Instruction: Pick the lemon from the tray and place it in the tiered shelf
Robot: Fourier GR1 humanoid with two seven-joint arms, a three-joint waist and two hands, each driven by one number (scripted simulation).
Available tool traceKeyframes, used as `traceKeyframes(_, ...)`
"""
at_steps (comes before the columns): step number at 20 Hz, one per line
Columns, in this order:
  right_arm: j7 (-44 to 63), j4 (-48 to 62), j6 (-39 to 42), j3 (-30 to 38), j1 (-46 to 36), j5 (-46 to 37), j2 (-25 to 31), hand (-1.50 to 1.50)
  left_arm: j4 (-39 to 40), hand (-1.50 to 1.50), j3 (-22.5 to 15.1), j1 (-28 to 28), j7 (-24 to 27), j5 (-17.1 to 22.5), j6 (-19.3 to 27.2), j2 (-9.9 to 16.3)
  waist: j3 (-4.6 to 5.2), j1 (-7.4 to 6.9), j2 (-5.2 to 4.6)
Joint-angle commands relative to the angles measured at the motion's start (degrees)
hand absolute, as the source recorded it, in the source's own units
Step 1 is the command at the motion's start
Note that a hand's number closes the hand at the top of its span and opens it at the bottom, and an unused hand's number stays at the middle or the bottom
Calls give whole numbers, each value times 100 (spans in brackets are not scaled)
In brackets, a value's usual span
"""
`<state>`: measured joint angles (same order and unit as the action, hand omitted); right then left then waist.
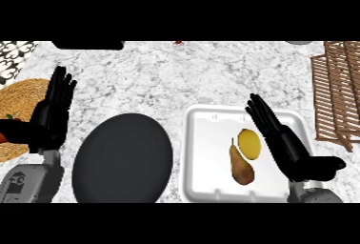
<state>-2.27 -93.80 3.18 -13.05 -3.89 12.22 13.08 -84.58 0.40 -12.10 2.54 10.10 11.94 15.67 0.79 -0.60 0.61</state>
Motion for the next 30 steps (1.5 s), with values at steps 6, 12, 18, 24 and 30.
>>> traceKeyframes(6,716,530,-1031,1787,-456,-23,703,-150,167,0,-858,23,-243,-755,-303,102,-84,180,-79)
traceKeyframes(12,50,1306,-3010,2207,333,-1437,659,150,197,0,-910,177,-231,-633,-410,20,-81,272,-156)
traceKeyframes(18,-2132,1534,-3625,2689,599,-735,-788,-150,18,0,-1115,244,-474,-769,-341,-185,-92,93,-59)
traceKeyframes(24,-857,767,-2135,2026,1086,-841,264,-150,-72,0,-1092,421,-411,-786,-589,-150,-72,69,-43)
traceKeyframes(30,1259,-726,-2031,1376,999,-1701,1128,-150,194,0,-1190,242,-423,-1002,-459,-346,-60,102,-41)
